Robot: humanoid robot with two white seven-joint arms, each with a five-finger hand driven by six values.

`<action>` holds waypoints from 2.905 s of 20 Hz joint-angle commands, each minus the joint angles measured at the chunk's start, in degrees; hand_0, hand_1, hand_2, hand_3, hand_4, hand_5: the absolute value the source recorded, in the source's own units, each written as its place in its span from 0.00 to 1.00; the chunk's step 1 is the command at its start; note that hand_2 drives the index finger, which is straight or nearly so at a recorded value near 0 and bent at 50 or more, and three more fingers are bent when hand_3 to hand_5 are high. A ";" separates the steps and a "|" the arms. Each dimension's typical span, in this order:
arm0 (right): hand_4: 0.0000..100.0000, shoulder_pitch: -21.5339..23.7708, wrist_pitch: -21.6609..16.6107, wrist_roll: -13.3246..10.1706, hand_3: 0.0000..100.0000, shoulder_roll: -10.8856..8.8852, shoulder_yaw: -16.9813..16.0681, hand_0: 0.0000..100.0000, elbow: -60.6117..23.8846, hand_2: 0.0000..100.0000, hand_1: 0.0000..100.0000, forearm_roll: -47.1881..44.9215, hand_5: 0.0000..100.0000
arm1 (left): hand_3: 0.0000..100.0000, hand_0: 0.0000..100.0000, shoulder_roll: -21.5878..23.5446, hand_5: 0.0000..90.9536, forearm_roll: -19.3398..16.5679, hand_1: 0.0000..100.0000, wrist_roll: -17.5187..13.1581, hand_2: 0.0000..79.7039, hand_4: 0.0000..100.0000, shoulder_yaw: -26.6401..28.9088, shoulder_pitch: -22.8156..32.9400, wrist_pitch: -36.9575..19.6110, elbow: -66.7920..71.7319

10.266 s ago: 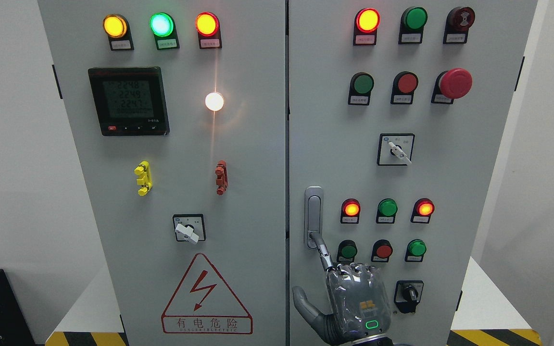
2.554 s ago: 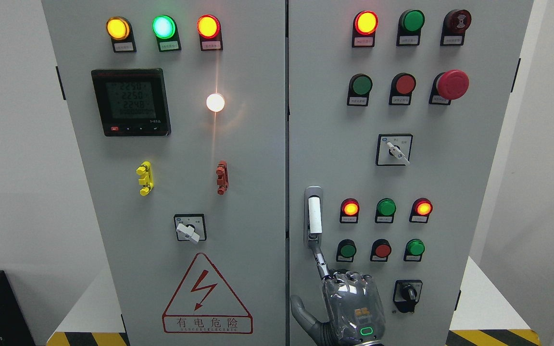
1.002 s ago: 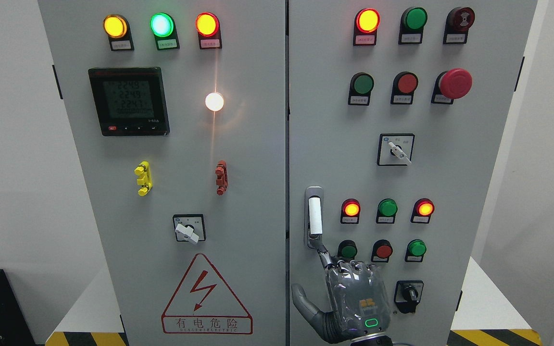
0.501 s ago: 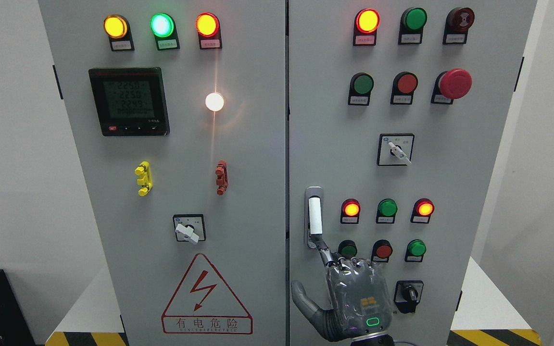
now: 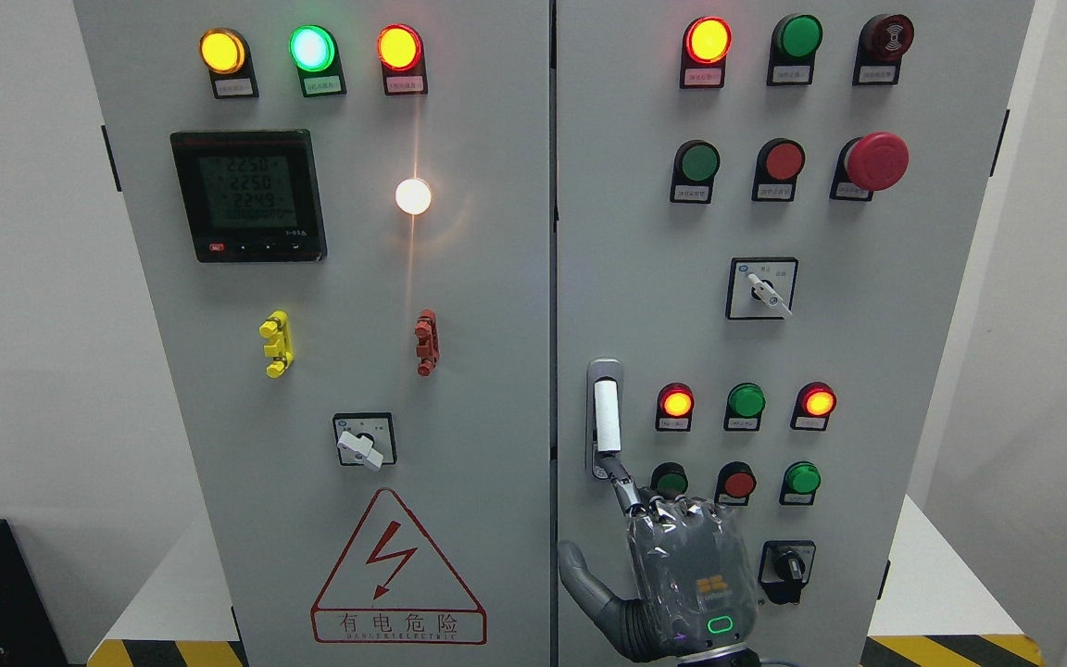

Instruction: Release door handle

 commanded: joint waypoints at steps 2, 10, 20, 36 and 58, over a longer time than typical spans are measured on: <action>0.96 1.17 -0.25 0.64 0.99 -0.01 0.08 0.42 -4.69 0.59 0.31 -0.32 1.00 | 0.00 0.12 0.00 0.00 -0.02 0.56 0.05 0.00 0.00 0.00 -1.50 0.01 1.67; 0.99 1.26 0.19 3.36 1.00 -0.01 0.16 0.43 -7.86 0.88 0.26 -2.70 1.00 | 0.00 0.12 0.00 0.00 0.06 0.56 0.05 0.00 0.00 0.00 -1.50 0.01 1.67; 1.00 0.21 3.97 11.71 1.00 -0.01 1.13 0.34 -9.53 0.98 0.23 -2.70 1.00 | 0.00 0.12 0.00 0.00 -0.02 0.56 0.05 0.00 0.00 0.00 -1.50 0.01 1.67; 1.00 -7.88 10.12 14.00 1.00 -0.01 2.09 0.32 -2.67 0.98 0.21 -1.82 1.00 | 0.00 0.12 0.00 0.00 -0.02 0.56 0.05 0.00 0.00 0.00 -1.50 0.01 1.67; 1.00 -11.75 12.15 13.73 1.00 -0.01 1.22 0.28 0.84 0.97 0.26 -1.73 1.00 | 0.00 0.12 0.00 0.00 -0.02 0.56 0.05 0.00 0.00 0.00 -1.50 0.01 1.67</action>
